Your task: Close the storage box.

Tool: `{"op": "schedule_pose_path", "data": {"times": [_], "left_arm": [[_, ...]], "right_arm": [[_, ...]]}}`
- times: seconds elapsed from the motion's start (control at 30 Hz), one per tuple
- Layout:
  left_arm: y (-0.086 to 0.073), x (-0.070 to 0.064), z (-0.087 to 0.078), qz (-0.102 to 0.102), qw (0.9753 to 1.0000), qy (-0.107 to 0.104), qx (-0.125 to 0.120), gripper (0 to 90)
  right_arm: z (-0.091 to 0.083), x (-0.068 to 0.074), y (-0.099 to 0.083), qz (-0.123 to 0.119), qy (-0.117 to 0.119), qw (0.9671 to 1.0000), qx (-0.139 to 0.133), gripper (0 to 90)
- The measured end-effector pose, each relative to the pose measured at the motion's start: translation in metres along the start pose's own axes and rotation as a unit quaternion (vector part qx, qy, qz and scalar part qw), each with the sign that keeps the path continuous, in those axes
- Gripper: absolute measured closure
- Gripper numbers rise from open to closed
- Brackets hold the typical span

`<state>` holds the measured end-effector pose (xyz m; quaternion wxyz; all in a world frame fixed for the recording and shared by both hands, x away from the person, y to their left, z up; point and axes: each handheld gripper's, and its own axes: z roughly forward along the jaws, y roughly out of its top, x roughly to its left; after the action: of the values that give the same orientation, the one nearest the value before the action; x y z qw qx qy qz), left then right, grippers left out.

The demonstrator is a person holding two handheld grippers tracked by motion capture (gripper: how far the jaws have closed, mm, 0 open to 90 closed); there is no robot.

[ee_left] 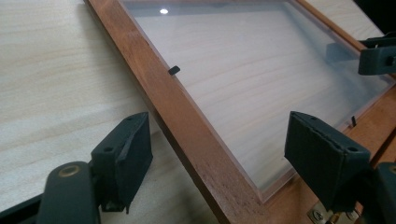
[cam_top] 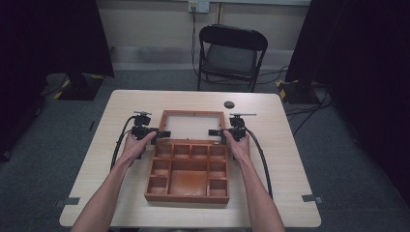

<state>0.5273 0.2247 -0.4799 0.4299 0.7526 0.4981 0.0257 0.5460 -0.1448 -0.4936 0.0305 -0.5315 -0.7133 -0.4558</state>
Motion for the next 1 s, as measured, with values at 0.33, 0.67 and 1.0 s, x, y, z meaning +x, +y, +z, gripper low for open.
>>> {"op": "schedule_pose_path", "data": {"times": [0.33,0.67,1.0], "left_arm": [[0.004,-0.002,0.001,0.017,0.9998,0.009,0.007,21.0],[0.008,-0.001,0.000,0.008,0.9999,-0.012,-0.005,24.9],[0.011,-0.002,-0.006,0.021,0.9994,-0.024,-0.015,29.4]], "right_arm": [[-0.003,-0.007,-0.003,-0.011,0.022,0.9993,-0.030,26.9],[-0.012,-0.005,0.004,-0.033,0.027,0.9971,-0.063,36.6],[-0.019,0.000,0.010,-0.034,0.035,0.9960,-0.074,39.5]]}}
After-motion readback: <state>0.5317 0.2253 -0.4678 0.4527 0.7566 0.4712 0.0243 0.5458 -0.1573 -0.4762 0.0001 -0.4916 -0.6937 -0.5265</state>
